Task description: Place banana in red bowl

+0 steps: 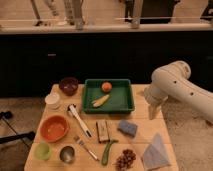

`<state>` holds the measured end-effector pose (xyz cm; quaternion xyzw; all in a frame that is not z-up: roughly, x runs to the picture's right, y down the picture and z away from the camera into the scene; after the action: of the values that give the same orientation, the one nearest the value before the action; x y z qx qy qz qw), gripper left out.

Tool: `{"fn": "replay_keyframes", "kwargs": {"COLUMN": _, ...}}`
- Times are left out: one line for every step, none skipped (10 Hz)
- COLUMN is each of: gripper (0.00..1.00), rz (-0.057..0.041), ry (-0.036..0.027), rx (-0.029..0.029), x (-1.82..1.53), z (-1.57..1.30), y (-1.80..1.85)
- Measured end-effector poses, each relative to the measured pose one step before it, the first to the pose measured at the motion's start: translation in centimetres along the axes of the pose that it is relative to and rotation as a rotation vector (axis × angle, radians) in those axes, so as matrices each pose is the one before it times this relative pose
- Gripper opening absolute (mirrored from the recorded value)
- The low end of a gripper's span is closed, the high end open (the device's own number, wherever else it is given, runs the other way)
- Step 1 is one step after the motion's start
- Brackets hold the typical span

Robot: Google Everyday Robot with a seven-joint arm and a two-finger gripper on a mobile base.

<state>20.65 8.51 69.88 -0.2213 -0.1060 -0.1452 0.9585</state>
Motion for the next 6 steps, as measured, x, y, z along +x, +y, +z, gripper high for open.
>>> {"fn": "replay_keyframes", "kwargs": {"gripper": 0.80, "rz": -0.02921, "ry": -0.01394, "rx": 0.04371, "x": 0.027, "z": -0.097, "y": 0.001}}
{"fn": "replay_keyframes", "kwargs": {"gripper": 0.80, "rz": -0.07026, "ry": -0.02206, "rx": 0.05340, "x": -0.379, "z": 0.069, "y": -0.364}}
{"fn": "replay_keyframes", "kwargs": {"gripper": 0.80, "rz": -0.05057, "ry": -0.00973, "rx": 0.01830, "x": -0.464, "z": 0.240, "y": -0.553}}
{"fn": "replay_keyframes", "kwargs": {"gripper": 0.80, "rz": -0.05561, "ry": -0.01175, "rx": 0.01526, "x": -0.465, "z": 0.333, "y": -0.649}}
{"fn": "replay_keyframes", "kwargs": {"gripper": 0.80, "rz": -0.02838, "ry": -0.00760, "rx": 0.01087, "x": -0.092, "z": 0.239, "y": -0.418}}
{"fn": "replay_keyframes", "kwargs": {"gripper": 0.80, "rz": -0.03311, "ry": -0.01006, "rx": 0.01010, "x": -0.435, "z": 0.438, "y": -0.864}}
